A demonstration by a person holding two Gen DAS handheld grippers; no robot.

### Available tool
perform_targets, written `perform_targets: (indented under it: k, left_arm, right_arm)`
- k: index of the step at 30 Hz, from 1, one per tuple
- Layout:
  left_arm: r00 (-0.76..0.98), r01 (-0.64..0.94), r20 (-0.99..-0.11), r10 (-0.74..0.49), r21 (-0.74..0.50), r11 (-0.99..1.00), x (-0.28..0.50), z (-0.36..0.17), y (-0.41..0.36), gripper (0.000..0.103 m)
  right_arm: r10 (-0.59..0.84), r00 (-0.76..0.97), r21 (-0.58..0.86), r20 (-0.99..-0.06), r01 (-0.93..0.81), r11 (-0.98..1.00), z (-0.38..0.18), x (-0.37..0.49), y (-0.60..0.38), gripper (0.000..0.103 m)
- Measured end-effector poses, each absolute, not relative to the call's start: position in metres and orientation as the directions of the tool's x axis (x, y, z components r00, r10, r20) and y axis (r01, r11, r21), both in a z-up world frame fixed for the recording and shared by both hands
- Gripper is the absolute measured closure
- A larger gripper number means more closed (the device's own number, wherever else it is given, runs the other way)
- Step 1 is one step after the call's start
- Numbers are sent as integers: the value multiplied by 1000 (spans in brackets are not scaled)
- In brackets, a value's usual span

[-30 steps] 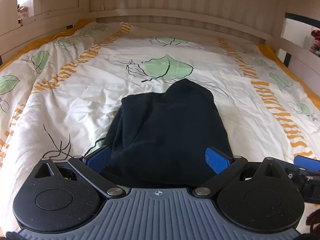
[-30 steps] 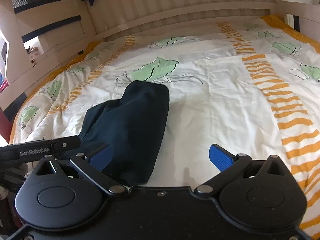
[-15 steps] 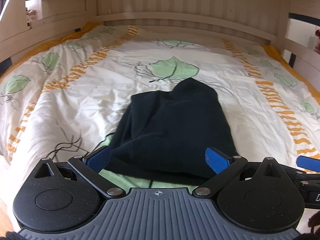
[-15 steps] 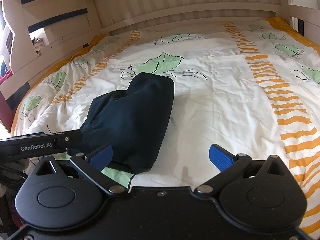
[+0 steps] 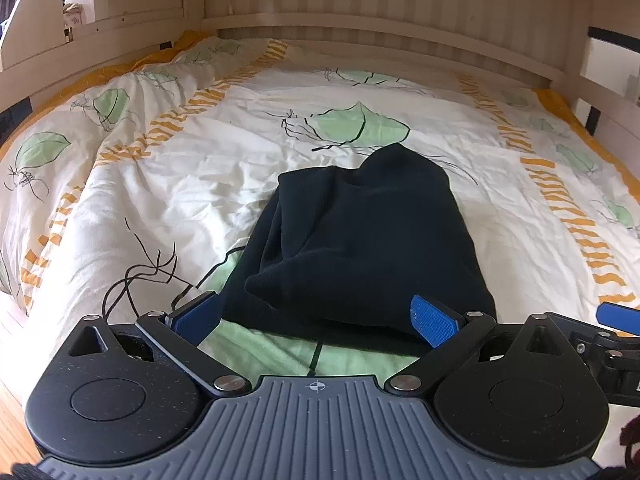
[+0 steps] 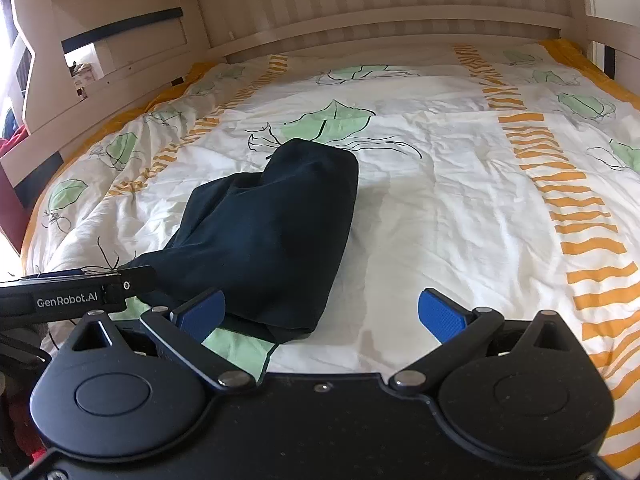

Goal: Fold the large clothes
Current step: 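Withdraw both open tools from the folded hoodie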

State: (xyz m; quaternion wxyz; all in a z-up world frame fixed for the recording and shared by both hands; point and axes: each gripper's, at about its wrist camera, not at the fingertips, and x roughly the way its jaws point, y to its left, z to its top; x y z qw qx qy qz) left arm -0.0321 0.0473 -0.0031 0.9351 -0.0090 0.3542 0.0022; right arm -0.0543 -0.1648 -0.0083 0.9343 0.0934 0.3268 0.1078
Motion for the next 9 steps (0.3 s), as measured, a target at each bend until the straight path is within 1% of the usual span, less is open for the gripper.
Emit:
perform_targets:
  k: [9]
  left_arm:
    - [754,-32,-657,7,-26,999,-31,-4,49,1]
  right_arm:
    - [269,757,247,-596,-146,958,-9,-52,-163,0]
